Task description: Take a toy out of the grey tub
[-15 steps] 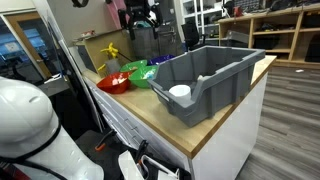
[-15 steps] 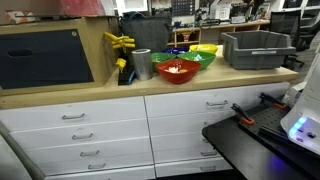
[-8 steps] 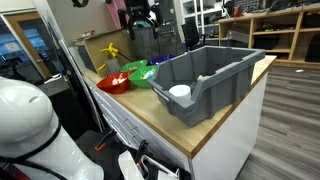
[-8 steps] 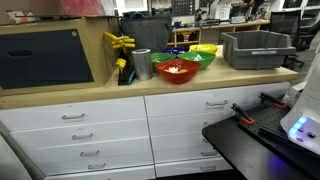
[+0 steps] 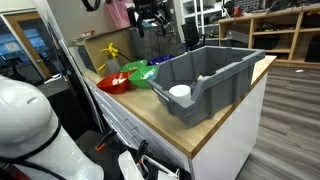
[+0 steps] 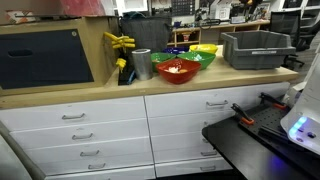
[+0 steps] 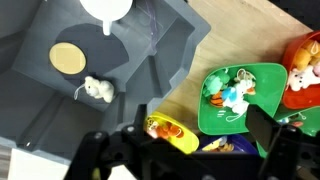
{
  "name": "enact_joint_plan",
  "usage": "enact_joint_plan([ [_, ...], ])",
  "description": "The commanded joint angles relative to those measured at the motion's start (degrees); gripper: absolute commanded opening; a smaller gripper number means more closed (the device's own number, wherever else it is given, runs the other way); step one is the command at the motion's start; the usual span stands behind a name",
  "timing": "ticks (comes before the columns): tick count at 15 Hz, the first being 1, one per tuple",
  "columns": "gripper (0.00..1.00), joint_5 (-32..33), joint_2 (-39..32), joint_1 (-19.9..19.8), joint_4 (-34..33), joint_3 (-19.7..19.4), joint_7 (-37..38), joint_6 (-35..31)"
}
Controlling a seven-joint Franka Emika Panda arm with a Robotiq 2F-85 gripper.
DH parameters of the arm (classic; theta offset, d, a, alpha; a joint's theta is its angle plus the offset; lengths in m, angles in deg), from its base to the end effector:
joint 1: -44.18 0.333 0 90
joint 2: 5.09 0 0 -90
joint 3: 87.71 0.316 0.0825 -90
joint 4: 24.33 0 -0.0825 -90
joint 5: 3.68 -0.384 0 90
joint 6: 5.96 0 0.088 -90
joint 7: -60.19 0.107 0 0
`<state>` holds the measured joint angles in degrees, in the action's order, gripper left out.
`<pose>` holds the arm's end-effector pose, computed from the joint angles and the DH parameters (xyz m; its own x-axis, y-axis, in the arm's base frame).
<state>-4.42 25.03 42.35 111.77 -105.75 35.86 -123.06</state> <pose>0.3877 -0.1532 0.5222 0.9709 0.0877 0.2227 0.1085 -0.9906 -0.0832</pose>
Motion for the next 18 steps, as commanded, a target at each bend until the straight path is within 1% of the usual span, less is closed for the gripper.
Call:
enact_joint_plan([
  [1, 1.00, -3.09, -8.97, -0.54, -5.84, -0.54, -0.33, -3.83],
  [5, 1.00, -5.33, -19.88, -1.68, -13.36, -1.25, -0.54, -6.39],
  [10, 1.00, -4.83, -32.62, -7.05, -25.26, -0.91, -0.18, -3.38],
  [14, 1.00, -4.02, -40.24, -12.23, -33.01, -0.28, 0.22, -1.38],
  [18, 1.00, -3.97, -44.36, -14.89, -35.76, 2.01, -0.16, 1.09],
])
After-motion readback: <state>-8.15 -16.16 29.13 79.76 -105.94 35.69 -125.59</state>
